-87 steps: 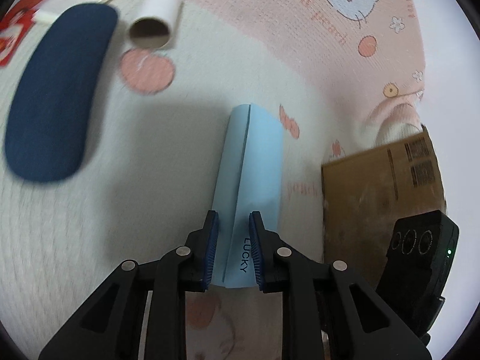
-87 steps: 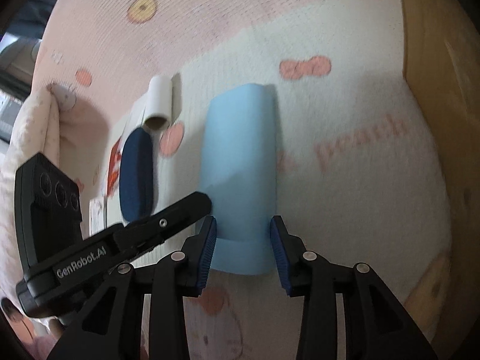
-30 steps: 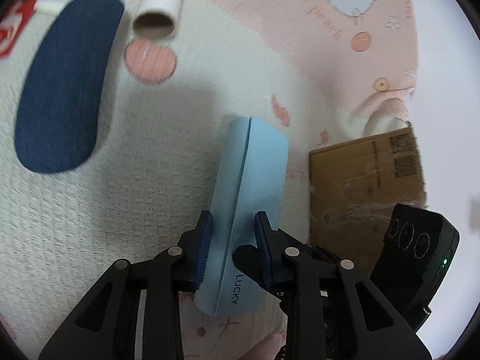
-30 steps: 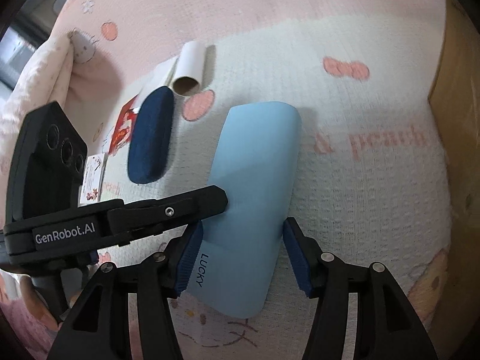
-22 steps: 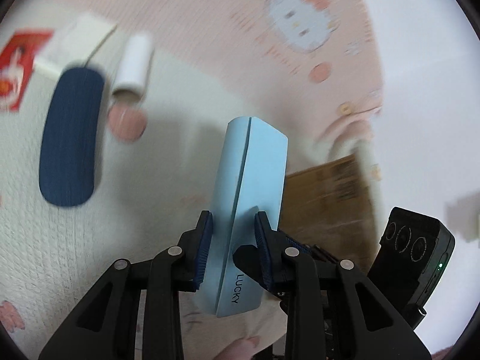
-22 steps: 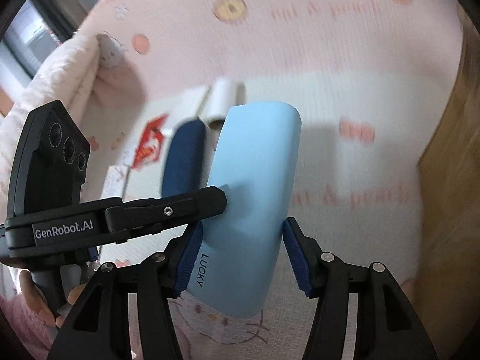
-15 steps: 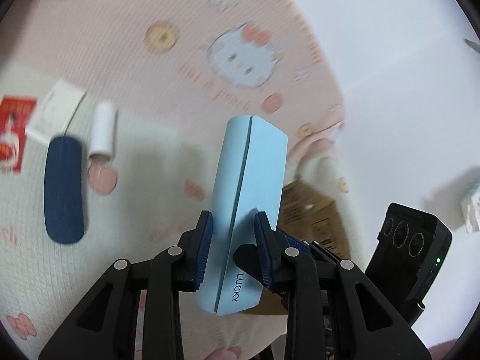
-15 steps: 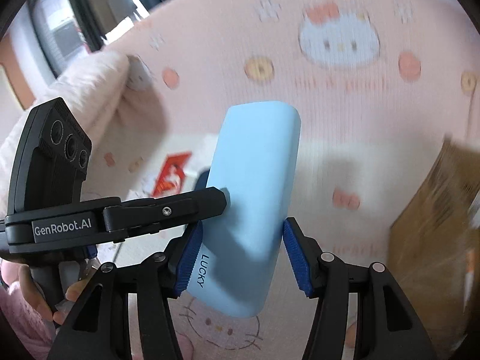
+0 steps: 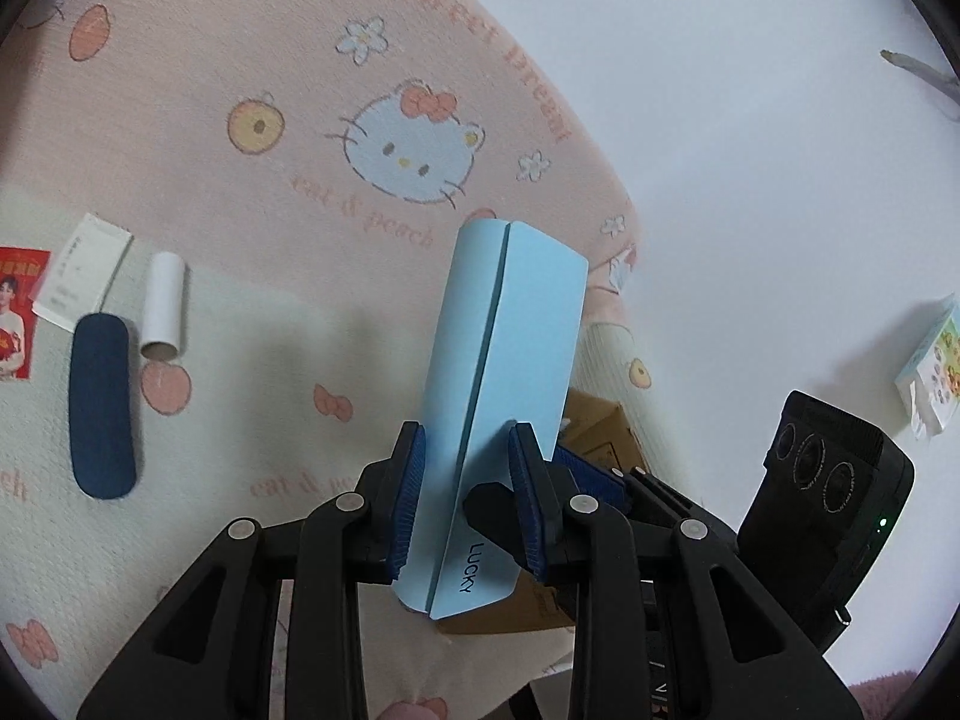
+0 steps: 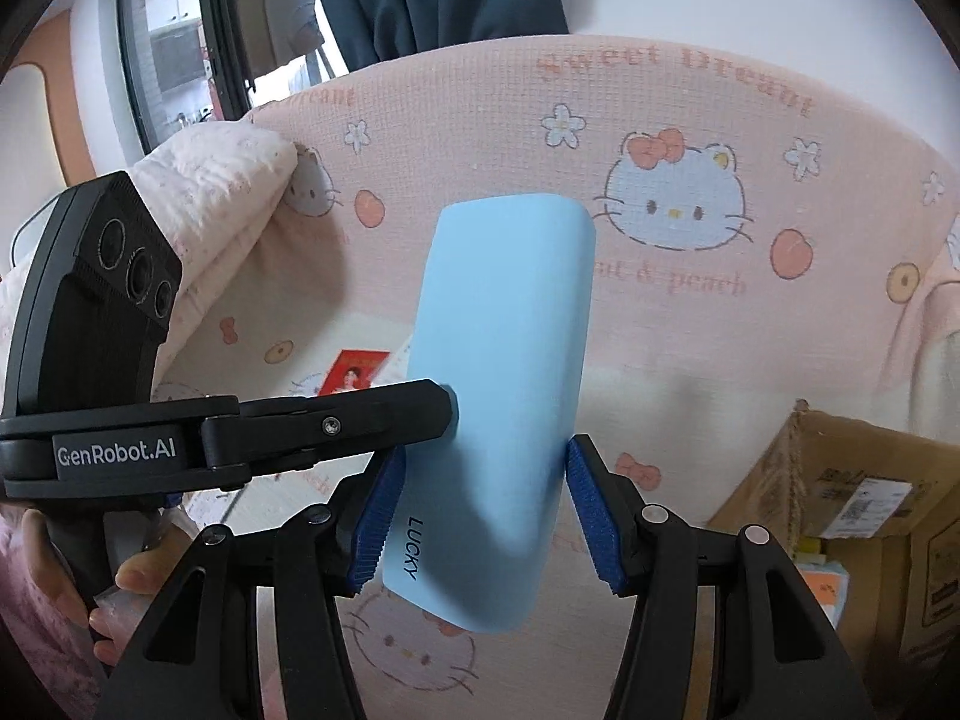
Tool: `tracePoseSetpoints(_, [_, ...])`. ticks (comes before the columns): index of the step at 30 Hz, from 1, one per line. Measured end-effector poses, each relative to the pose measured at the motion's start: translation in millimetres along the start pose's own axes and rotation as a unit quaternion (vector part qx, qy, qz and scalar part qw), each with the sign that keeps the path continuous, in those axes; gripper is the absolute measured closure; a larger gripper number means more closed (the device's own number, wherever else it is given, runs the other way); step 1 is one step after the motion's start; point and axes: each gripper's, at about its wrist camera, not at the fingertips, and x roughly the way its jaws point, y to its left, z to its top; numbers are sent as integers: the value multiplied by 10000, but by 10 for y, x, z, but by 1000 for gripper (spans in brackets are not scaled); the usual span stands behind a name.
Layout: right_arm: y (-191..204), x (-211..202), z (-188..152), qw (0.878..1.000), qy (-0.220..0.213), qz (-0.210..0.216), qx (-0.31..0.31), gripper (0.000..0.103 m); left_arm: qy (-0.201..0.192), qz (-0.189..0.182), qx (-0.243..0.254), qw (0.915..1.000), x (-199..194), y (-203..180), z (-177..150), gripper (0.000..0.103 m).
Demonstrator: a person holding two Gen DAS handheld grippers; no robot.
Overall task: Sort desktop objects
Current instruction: 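Lift the LUCKY case with the right gripper and carry it to the box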
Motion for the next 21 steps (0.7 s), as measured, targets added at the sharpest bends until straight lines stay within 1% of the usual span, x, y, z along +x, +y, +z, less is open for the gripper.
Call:
tracePoseSetpoints(4, [-201,-121,-65,9998,17,-185,120,50,217,-103,40,9997,213,-181,-31,71])
tracePoseSetpoints(7, [-407,-260,-137,9990,6,-371,245,49,437,-254,211,9985,440,-380,-21,71])
tracePoseSetpoints(9, [-619,-364,-171,9981,22,-470,405,49,625,-349,322,9969,626,-554,-33,71])
tracePoseSetpoints(13, [-991,-576,-280,9950,84,-742,656,49,1011,-428,804,9907,972,-938,-98,71])
tracePoseSetpoints(17, [-1320,-772,-410,9904,239,-970,959,49,1261,-464,1272,9827,1216,-1237,-235,71])
tracePoseSetpoints(19, [-1421,-837,-473,9886,316,-1057,1022,49,1420,-523,1397,9786,1325,-1337,-297,71])
tracePoseSetpoints(21, [-1554,-882,-549,9867,418,-1097,1126,49,1606,-576,1368,9758,1456,-1395,-360,71])
